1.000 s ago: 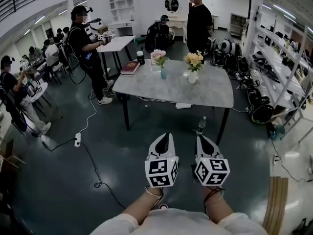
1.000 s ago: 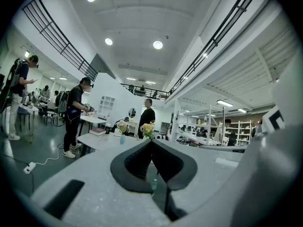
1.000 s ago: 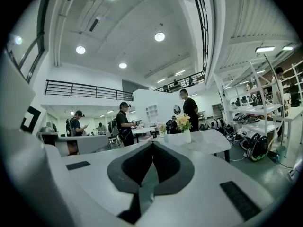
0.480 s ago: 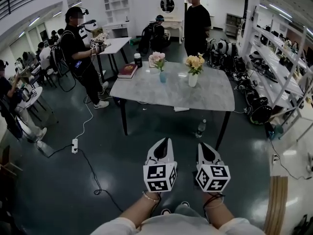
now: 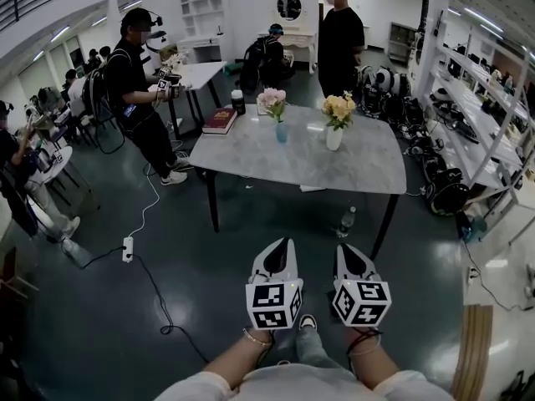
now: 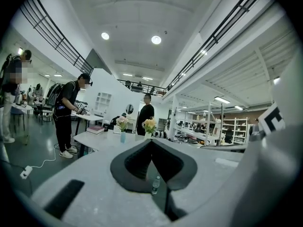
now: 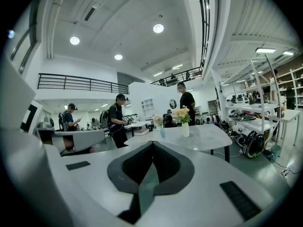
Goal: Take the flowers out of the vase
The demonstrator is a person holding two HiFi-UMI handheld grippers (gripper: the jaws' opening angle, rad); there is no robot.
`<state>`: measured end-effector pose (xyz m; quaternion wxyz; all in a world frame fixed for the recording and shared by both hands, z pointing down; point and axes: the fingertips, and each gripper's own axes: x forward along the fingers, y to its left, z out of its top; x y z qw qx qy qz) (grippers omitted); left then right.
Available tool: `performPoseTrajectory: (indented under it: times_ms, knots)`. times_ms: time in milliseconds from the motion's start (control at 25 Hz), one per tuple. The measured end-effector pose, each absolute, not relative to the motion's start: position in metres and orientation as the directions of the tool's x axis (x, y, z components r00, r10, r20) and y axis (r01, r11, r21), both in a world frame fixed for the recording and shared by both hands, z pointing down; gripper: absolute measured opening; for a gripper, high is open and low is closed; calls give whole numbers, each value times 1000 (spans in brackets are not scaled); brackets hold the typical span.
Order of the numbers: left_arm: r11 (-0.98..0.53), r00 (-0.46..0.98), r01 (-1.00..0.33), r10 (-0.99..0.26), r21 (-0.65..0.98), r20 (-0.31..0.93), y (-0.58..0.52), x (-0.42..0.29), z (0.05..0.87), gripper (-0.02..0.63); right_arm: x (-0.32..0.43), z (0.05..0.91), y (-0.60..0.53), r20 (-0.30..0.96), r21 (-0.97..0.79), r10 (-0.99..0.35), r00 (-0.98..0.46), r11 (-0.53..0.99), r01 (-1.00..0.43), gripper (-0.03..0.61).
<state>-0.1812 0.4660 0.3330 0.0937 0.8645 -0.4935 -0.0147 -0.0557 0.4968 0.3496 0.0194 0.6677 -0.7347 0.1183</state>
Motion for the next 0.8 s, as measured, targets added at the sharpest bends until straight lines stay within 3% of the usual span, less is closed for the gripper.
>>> performPoseTrajectory:
  times_ms: [800]
  knots:
    - [-481,492,-866,-869,137,55,333,-125,319,2,-1,344,358,203,-169,-970,-134,100,-980,5]
